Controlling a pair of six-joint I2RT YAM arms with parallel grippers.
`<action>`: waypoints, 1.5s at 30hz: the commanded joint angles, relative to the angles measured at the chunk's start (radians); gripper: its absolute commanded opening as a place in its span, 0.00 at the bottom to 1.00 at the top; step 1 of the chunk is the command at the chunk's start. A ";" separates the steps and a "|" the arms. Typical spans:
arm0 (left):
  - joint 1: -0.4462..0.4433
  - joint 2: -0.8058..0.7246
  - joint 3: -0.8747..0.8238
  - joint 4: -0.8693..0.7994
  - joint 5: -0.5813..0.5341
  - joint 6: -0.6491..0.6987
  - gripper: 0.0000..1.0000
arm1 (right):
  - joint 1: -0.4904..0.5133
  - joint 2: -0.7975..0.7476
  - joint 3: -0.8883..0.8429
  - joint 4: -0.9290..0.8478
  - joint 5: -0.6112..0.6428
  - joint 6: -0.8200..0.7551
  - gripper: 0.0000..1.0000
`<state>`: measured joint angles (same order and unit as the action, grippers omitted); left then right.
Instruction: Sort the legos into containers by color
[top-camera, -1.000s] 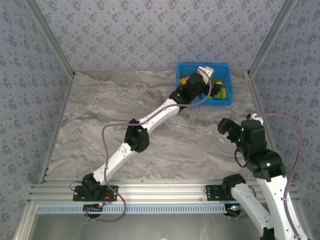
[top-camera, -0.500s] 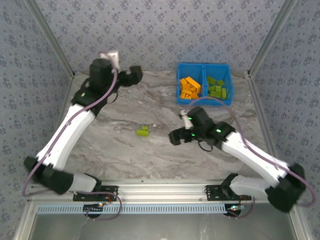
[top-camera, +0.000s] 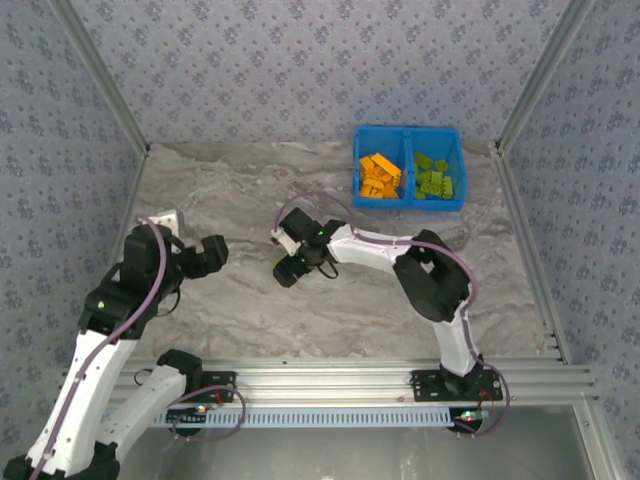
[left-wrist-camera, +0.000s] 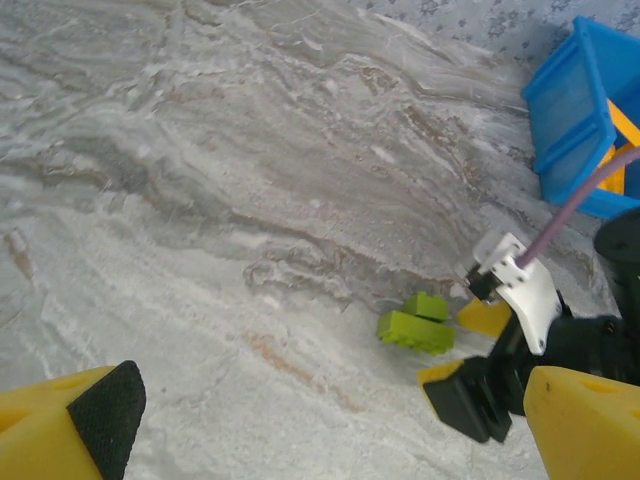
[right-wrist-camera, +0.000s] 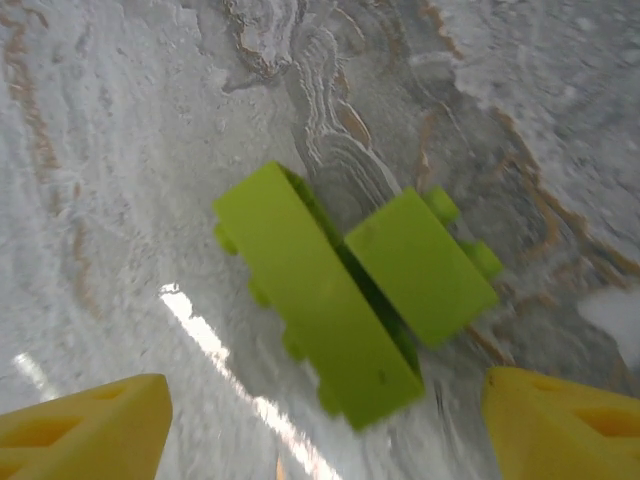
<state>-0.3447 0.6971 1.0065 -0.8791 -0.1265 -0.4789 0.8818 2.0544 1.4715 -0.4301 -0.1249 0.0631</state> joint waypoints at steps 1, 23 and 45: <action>0.007 0.008 -0.027 -0.019 -0.012 -0.029 0.99 | 0.003 0.043 0.064 -0.027 -0.031 -0.029 0.74; 0.013 0.059 -0.041 0.067 0.028 -0.008 0.99 | -0.038 -0.360 -0.113 0.004 0.139 0.043 0.13; 0.006 0.088 -0.055 0.106 0.381 0.081 0.99 | -0.852 0.021 0.278 -0.052 0.358 0.253 0.32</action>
<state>-0.3386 0.7910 0.9390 -0.7845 0.2398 -0.4011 0.0380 2.0266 1.6310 -0.3805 0.2665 0.3027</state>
